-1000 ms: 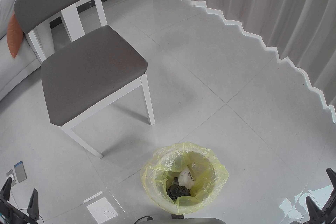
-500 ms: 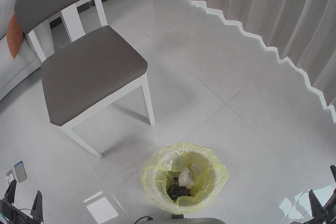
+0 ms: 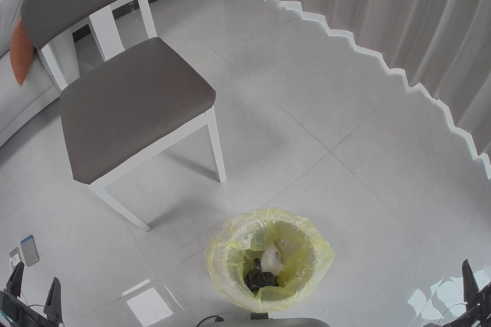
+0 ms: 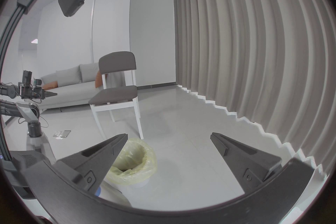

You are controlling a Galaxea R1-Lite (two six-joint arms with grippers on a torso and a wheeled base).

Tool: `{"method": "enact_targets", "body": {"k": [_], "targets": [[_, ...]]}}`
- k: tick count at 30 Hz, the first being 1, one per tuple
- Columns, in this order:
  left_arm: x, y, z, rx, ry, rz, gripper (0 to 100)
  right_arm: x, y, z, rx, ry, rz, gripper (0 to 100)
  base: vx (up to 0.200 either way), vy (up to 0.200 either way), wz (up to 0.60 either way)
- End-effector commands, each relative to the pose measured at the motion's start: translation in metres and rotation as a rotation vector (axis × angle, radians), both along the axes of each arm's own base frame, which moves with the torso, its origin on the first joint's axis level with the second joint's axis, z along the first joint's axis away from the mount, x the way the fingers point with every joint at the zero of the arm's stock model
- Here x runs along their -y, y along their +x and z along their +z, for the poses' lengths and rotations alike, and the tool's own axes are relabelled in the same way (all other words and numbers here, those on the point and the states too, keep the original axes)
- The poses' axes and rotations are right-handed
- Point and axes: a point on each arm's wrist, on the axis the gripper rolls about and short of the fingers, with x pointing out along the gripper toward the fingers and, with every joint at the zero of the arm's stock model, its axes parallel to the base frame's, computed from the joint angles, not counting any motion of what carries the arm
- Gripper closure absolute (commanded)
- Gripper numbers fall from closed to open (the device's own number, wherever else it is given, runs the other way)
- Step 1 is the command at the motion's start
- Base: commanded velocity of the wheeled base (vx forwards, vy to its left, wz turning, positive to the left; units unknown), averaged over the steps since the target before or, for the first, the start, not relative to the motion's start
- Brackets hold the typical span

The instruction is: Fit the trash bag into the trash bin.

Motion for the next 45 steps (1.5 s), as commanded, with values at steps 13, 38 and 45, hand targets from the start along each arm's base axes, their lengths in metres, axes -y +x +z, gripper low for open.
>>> {"method": "enact_targets", "body": {"k": [13, 38, 45], "targets": [[0.0, 0.0001, -0.0027, 0.001, -0.002, 0.002, 0, -0.002, 0.0012, -0.0057, -0.029, 0.025, 0.088, 0, 0.0, 0.0, 0.0], [-0.0001, 0.0002, -0.003, 0.001, -0.004, 0.005, 0, 0.0014, 0.0019, -0.0068, -0.041, 0.037, -0.069, 0, 0.0, 0.0, 0.0], [0.0, -0.0001, -0.0026, 0.005, 0.008, 0.0, 0, -0.0002, 0.0018, -0.0122, -0.093, 0.026, 0.011, 0, 0.0, 0.0, 0.0]]}}
